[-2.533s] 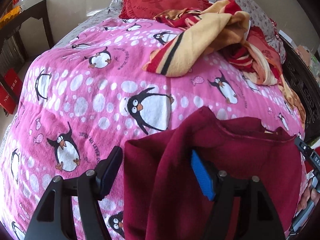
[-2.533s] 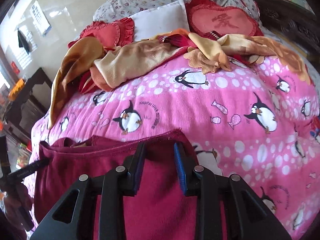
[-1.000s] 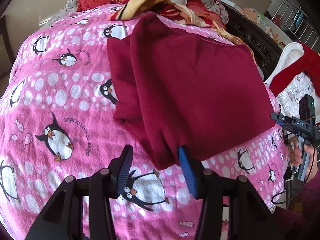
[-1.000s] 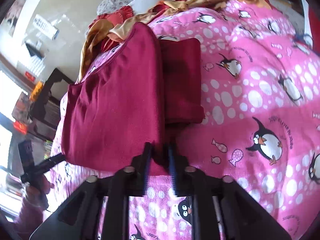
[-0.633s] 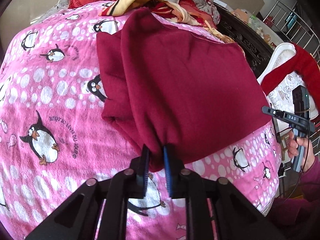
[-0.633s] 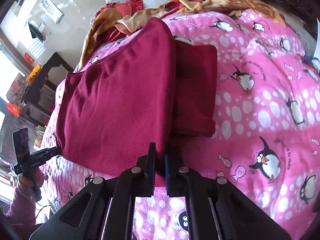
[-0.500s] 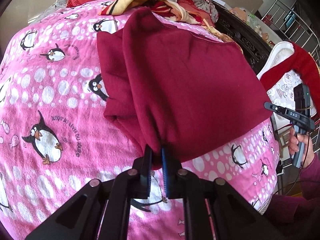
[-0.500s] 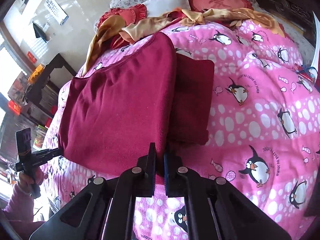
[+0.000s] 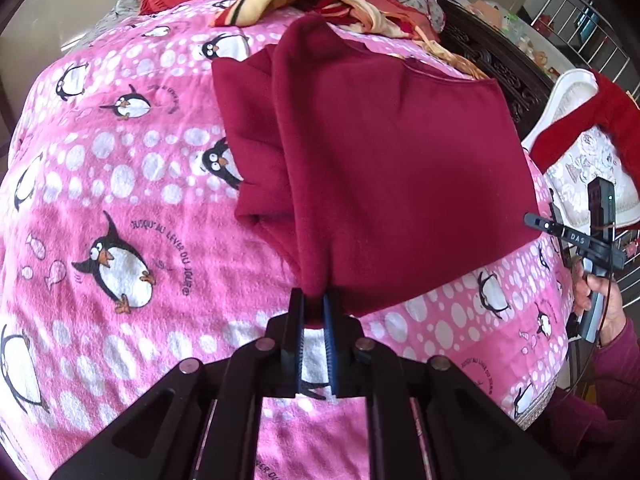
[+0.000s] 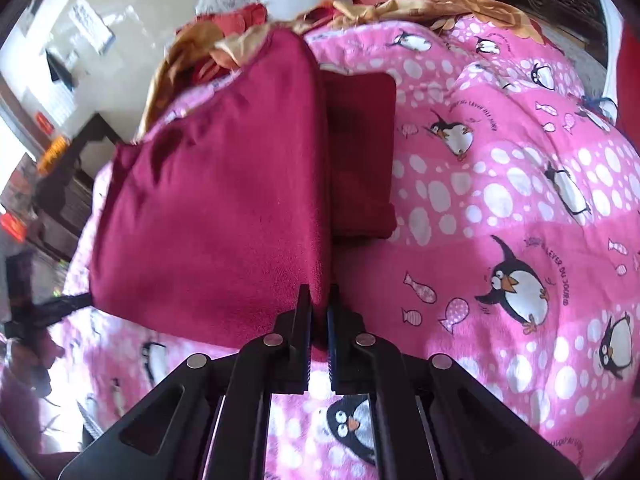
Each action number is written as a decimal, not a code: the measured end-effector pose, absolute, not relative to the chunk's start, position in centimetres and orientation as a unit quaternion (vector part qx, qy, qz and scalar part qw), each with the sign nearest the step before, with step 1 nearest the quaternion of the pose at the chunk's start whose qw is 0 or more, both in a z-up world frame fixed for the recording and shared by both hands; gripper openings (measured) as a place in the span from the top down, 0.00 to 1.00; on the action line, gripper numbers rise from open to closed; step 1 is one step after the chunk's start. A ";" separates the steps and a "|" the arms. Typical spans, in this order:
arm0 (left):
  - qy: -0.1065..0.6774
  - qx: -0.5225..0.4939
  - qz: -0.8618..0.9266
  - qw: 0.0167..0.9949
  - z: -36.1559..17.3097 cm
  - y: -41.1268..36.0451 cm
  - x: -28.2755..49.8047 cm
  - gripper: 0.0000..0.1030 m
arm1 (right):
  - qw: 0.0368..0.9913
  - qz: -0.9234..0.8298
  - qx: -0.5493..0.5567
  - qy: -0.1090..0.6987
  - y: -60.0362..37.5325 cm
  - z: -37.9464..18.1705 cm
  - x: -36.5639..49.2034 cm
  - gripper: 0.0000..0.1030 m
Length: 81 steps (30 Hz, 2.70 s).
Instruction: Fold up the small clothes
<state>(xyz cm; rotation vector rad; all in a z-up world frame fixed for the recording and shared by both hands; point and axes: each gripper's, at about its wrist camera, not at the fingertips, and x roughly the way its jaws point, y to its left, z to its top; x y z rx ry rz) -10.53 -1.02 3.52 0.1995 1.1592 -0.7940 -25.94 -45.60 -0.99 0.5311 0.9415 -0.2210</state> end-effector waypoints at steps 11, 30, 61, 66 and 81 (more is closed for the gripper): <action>0.487 0.131 -0.309 0.806 6.4 -1.2 -12.9 0.64 | 0.872 -0.118 0.191 0.435 -43.3 4.8 -26.1 0.94; 0.480 0.104 -0.273 0.827 6.6 -3.0 -11.3 0.43 | 0.856 -0.158 0.189 0.454 -44.0 2.0 -21.6 0.92; 0.492 0.057 -0.235 0.836 5.6 -2.2 -9.2 0.31 | 0.879 -0.158 0.143 0.426 -45.1 4.0 -15.2 0.92; 0.496 0.050 -0.236 0.834 5.4 -3.1 -8.3 0.31 | 0.874 -0.165 0.146 0.433 -46.4 3.1 -13.1 0.92; 0.527 0.000 -0.232 0.818 2.9 -2.6 -7.7 0.29 | 0.896 -0.028 0.144 0.419 -38.7 5.5 -6.7 0.92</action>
